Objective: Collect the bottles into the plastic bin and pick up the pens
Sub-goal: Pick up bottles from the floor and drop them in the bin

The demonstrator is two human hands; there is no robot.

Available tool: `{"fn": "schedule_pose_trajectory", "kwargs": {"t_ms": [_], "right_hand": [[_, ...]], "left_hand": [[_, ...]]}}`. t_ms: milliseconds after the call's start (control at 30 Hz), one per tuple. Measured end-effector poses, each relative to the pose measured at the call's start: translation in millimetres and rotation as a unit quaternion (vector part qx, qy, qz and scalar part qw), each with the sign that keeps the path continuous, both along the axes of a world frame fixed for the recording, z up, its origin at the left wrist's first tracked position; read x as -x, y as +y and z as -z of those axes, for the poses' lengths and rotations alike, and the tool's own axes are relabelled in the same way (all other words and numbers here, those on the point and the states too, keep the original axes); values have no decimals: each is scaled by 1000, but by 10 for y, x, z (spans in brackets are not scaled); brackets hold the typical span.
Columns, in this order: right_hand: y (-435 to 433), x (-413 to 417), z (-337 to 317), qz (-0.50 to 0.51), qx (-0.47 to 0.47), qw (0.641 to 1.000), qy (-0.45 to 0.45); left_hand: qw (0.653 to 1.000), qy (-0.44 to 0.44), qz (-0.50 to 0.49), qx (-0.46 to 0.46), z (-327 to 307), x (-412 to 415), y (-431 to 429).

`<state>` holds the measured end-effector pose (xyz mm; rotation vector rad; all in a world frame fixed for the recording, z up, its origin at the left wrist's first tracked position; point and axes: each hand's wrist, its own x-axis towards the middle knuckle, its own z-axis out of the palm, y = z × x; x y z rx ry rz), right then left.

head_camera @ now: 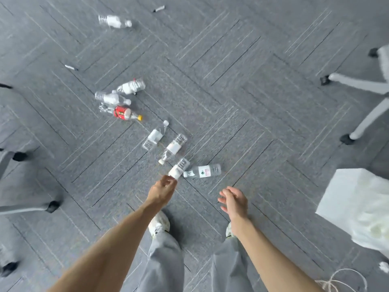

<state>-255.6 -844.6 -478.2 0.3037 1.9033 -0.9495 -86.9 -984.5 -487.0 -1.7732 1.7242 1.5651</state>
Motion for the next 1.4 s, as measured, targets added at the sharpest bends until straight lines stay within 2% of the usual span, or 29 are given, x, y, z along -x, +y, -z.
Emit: {"fn": "schedule_pose_trajectory", "kwargs": {"t_ms": [133,400,667,867,1067,1300,1400], "right_hand": [[-8,-272,1029,-47,-19,999,-18],[-91,-418,2474,-43,-39,998,-23],[-42,-340,3205,-53,-50,997,5],[173,-135,3352,-106,-58,992,-23],[302,-11,3226,-127,-94,986,-48],[37,-111,2715,-119,-104,987,-35],[-185,-170,2604,-105,-133,985,-8]], "left_hand": [[1000,-4,21,-10,957,-48,-133],[997,-61,39,9,2305,-295,-57],[976,-136,113,125,3274,-171,-245],[974,-175,103,103,3801,44,-374],[983,-151,72,82,3738,8,-433],[994,-86,-21,56,2851,-235,-393],[993,-38,-109,21,2491,-347,-245]]}}
